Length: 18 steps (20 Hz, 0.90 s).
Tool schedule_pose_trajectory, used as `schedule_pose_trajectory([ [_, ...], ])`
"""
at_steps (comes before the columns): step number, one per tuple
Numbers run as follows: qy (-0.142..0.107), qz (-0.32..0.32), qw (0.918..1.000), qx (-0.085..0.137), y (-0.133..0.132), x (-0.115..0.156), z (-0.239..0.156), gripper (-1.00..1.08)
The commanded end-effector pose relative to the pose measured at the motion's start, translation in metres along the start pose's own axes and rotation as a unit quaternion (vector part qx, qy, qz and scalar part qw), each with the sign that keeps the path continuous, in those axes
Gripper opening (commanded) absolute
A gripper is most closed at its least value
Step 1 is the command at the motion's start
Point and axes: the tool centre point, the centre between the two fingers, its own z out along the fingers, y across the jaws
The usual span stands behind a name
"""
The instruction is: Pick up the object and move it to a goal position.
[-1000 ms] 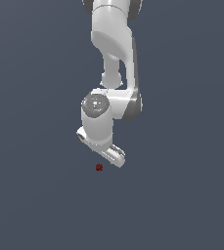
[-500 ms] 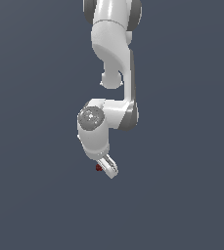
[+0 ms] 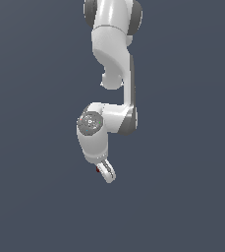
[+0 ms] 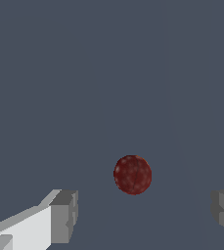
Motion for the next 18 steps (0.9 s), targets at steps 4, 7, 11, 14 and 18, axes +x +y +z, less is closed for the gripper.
schedule_pose_trajectory([
  [4,0.000,0.000,1.0000,0.000,0.000,0.000,0.006,1.00],
  [7,0.000,0.001,1.0000,0.000,0.000,0.000,0.019,1.00],
  [11,0.000,0.002,1.0000,0.000,0.001,0.000,0.041,1.00],
  [14,0.000,0.003,1.0000,0.000,0.001,0.000,0.050,1.00],
  [18,0.000,0.003,1.0000,0.000,0.000,0.001,0.050,1.00],
])
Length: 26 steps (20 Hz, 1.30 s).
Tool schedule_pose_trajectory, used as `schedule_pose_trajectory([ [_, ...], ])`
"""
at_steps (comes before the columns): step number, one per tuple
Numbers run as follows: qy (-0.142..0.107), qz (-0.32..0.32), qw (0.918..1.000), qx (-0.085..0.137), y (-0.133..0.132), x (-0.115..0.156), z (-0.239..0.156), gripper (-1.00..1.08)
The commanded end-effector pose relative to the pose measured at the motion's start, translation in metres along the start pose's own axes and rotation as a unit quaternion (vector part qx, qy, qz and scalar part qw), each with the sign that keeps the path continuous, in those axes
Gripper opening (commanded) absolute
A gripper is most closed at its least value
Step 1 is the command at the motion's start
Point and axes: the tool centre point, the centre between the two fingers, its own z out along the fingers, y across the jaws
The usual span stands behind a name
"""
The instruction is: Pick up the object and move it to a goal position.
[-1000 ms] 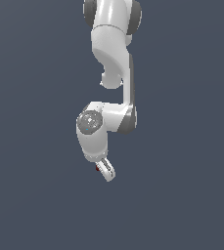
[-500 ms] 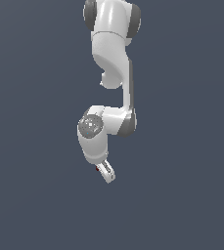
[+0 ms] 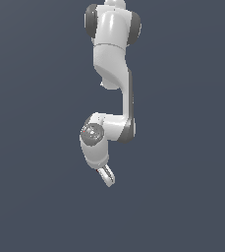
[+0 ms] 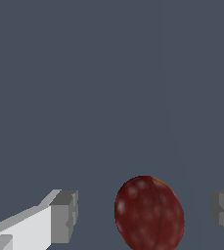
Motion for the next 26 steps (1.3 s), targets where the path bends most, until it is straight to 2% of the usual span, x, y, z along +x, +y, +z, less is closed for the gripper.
schedule_pose_trajectory([
  [1,0.001,0.000,1.0000,0.001,-0.001,0.001,0.000,-1.00],
  [16,0.001,0.000,1.0000,0.001,0.001,0.002,-0.008,-1.00],
  [21,0.001,0.000,1.0000,0.001,0.004,0.005,-0.031,-1.00],
  [26,0.000,0.000,1.0000,0.001,0.011,0.010,-0.073,-1.00],
])
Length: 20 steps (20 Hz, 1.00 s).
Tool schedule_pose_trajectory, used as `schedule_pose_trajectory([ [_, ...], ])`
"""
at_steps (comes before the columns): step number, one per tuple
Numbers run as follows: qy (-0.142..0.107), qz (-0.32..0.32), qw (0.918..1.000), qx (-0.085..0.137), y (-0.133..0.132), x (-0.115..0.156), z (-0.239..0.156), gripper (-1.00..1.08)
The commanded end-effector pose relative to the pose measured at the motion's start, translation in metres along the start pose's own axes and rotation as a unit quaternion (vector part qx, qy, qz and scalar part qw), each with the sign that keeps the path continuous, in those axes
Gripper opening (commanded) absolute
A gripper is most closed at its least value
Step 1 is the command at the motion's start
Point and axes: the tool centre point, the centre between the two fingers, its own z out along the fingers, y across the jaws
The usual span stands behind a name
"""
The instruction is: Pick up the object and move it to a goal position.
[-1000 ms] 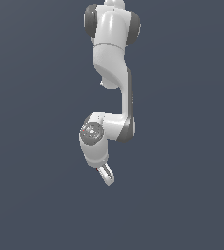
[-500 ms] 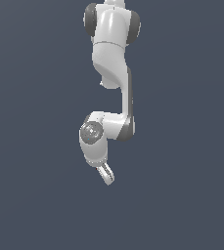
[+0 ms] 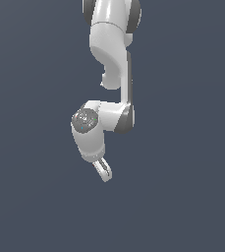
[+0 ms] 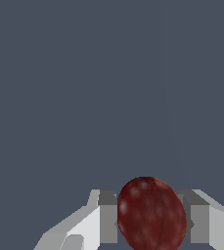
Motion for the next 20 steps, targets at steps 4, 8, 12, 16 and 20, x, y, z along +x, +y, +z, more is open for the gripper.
schedule_pose_trajectory([
  [4,0.000,0.000,1.0000,0.001,0.009,0.009,-0.058,-1.00],
  [8,0.000,0.000,1.0000,0.001,0.015,0.015,-0.102,-1.00],
  [12,0.001,0.001,1.0000,0.001,0.020,0.021,-0.138,-1.00],
  [16,0.001,0.000,1.0000,0.000,0.022,0.025,-0.164,-1.00],
  [20,0.001,0.000,1.0000,0.000,0.023,0.028,-0.178,-1.00],
])
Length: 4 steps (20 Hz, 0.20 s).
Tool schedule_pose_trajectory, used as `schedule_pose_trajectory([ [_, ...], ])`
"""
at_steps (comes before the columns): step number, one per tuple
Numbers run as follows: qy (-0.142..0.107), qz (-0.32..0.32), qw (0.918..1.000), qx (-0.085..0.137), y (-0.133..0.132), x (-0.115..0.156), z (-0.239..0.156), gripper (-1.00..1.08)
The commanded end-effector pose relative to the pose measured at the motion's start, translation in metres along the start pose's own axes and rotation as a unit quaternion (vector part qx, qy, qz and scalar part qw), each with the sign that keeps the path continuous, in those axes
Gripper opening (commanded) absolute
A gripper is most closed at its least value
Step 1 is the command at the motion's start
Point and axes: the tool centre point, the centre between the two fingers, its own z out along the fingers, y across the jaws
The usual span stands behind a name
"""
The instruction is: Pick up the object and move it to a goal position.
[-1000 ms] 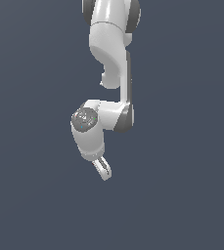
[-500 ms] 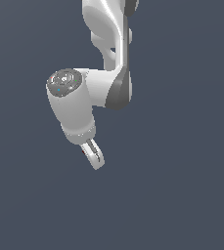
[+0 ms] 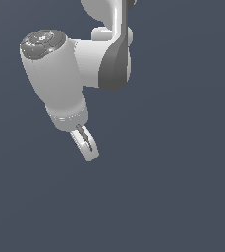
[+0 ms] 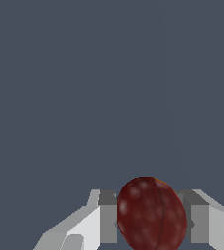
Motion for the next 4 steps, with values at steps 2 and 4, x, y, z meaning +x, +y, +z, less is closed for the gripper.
schedule_pose_trajectory([
  [2,0.000,0.000,1.0000,-0.001,0.0006,0.0013,-0.0081,-1.00],
  [4,0.000,0.000,1.0000,-0.001,0.0007,0.0016,-0.0092,-1.00],
])
